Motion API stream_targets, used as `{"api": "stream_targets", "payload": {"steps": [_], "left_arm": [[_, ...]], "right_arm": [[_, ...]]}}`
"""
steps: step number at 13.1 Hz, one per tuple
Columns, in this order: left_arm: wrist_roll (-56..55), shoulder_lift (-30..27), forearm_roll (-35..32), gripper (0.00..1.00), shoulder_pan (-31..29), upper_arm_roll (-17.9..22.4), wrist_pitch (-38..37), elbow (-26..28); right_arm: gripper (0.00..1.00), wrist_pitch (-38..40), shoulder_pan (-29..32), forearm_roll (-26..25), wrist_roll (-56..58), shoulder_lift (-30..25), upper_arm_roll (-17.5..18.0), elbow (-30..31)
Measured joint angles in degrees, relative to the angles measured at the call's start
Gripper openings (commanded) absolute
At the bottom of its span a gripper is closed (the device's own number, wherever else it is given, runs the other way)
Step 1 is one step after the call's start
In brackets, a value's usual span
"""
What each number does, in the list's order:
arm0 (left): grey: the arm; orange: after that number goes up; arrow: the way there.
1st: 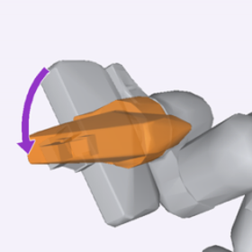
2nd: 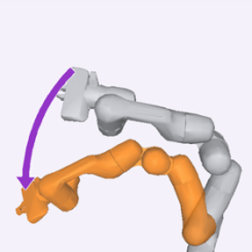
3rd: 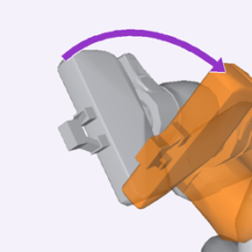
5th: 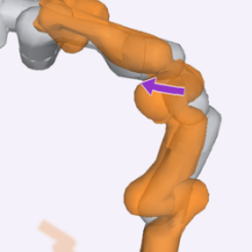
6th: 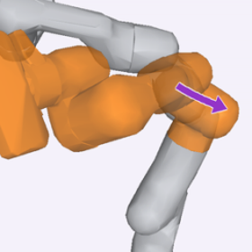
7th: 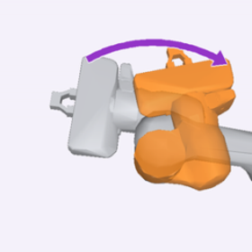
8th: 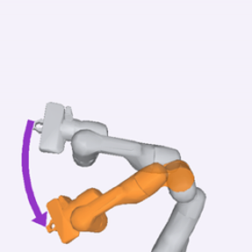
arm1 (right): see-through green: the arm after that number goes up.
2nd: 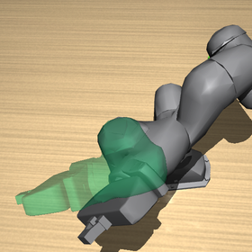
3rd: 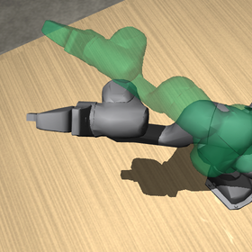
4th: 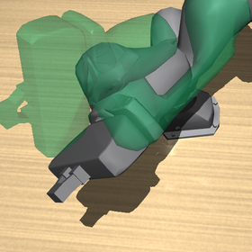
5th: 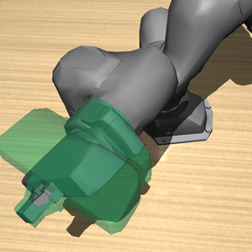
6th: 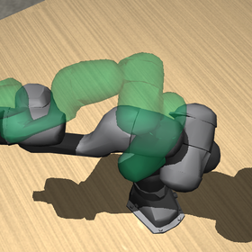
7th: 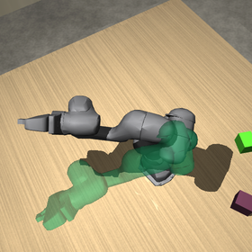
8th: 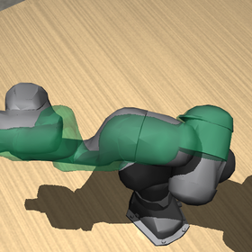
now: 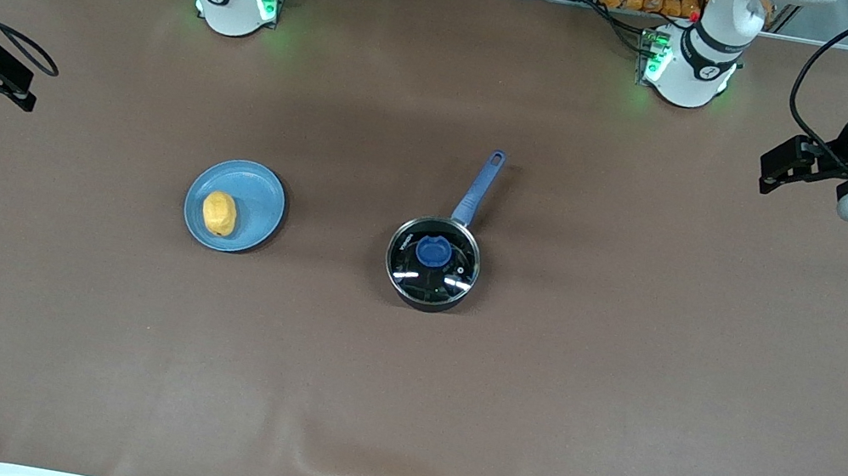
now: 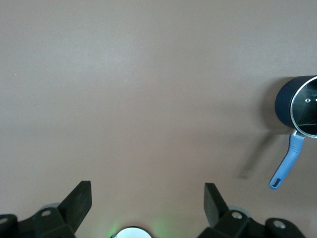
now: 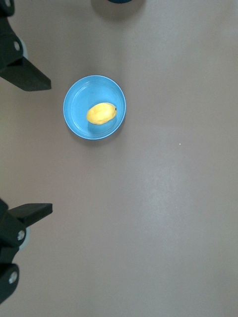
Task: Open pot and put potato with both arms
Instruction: 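Reach the left gripper to the lid knob while the right gripper reaches the potato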
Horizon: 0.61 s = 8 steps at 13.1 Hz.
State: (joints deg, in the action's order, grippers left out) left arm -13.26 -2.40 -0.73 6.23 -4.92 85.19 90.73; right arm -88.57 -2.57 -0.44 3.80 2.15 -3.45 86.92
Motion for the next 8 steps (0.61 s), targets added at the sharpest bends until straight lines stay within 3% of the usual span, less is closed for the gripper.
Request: {"api": "stream_targets", "payload": {"steps": [8], "left_arm": [[-4.5,2.5,0.1,1.0,1.3,-6.6,0.1,-0.3]], "right_arm": [[1.0,-0.1,-0.1,0.0,0.0,0.0,0.0,0.1]]}}
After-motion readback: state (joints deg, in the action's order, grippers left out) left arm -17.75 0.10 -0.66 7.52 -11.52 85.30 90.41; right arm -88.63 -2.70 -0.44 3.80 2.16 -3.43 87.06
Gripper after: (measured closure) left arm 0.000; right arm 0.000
